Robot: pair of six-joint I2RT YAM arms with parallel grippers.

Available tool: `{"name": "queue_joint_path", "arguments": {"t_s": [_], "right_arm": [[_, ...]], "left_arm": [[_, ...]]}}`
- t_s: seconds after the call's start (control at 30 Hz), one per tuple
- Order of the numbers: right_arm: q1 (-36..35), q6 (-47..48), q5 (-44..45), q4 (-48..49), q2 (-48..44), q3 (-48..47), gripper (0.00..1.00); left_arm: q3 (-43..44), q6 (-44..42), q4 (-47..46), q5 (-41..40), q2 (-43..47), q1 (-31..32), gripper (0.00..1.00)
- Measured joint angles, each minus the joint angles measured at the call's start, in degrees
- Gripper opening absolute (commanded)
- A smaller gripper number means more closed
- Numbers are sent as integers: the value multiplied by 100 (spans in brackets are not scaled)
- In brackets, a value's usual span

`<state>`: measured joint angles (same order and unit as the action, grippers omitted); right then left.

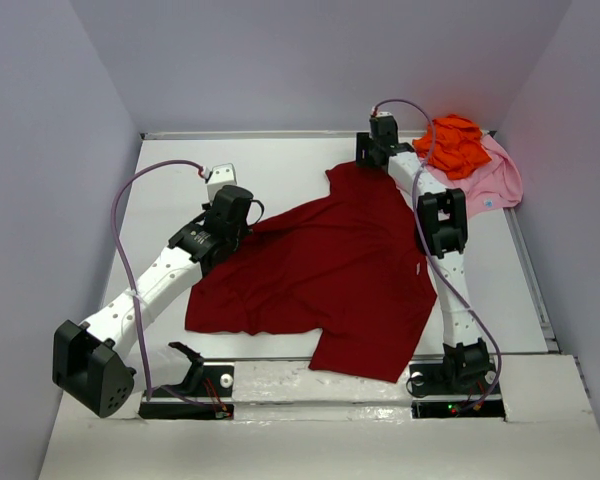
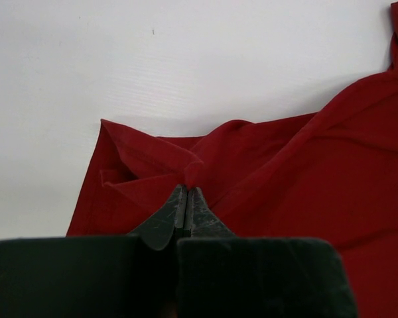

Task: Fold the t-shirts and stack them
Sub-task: Flatten out the 1/3-folded T-shirt at the center of the board.

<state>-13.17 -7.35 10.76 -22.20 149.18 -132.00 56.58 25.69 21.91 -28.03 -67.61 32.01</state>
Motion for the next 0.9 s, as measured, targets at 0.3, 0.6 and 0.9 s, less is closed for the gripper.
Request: {"name": "queue_joint_path", "arguments": {"t_s": [0.3,0.6,0.9], "right_arm": [[101,-26,-208,-155,166,-295,43],[225,-269,-595,-125,142,-195,0],[227,-560,-710,13,-573,979,0]], "left_arm": [[0,-20,-28,39,0,0,0],[0,-37,-28,39,0,0,0],[0,-37,-35,37,0,0,0]]}}
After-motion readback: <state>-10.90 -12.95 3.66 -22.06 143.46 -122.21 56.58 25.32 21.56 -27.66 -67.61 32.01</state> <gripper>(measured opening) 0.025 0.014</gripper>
